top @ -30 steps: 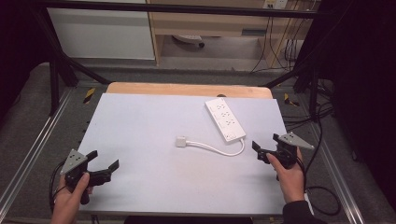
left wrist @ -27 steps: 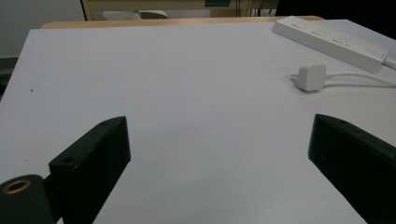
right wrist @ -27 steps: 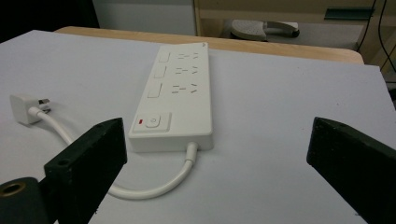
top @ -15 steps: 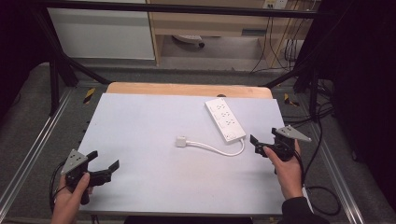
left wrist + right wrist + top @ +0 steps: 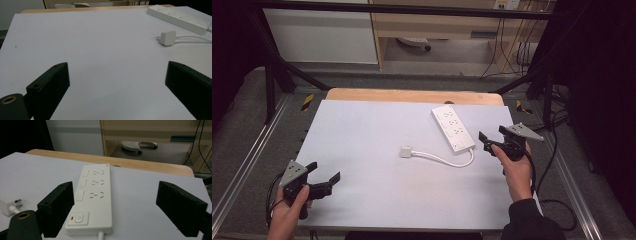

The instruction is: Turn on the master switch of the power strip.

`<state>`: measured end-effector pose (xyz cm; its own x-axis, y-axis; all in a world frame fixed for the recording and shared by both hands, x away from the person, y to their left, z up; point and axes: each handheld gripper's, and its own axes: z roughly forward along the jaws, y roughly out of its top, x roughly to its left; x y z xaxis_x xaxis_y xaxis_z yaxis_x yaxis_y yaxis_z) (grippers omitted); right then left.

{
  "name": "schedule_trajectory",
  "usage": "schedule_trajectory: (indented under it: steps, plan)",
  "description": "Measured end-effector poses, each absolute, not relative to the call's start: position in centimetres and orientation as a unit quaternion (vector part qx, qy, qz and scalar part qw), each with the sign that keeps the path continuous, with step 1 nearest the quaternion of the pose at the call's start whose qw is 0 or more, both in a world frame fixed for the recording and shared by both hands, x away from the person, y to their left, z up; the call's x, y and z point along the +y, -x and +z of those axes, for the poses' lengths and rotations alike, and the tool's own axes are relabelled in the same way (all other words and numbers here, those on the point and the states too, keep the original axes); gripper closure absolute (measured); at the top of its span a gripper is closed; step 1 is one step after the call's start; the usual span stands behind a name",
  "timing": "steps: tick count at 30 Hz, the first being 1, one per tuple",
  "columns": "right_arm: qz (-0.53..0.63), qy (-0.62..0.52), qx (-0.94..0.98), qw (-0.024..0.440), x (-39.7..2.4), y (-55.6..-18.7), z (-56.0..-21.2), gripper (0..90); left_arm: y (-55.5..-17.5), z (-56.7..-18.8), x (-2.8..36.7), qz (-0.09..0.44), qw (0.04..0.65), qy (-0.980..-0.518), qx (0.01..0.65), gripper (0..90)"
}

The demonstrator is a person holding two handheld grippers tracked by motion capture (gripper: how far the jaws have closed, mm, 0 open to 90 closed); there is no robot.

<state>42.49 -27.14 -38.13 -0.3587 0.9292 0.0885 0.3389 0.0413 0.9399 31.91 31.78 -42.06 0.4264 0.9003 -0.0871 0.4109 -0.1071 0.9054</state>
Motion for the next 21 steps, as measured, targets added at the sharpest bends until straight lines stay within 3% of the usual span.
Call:
schedule_trajectory:
  steps: [3, 17, 21]
  plan:
    - [0.496, -0.482, 0.658, 0.300, -27.0, -42.7, -38.0, 20.5, -31.9, -42.1, 31.8, 0.257, 0.476, -0.697, 0.471, 5.6]
    - [0.492, -0.490, 0.650, 0.308, -26.4, -44.3, -37.6, 54.9, -31.9, -42.1, 31.8, 0.257, 0.474, -0.700, 0.469, 5.6]
    - [0.490, -0.488, 0.653, 0.309, -26.2, -44.7, -37.4, 59.9, -31.9, -42.1, 31.8, 0.256, 0.475, -0.699, 0.469, 5.6]
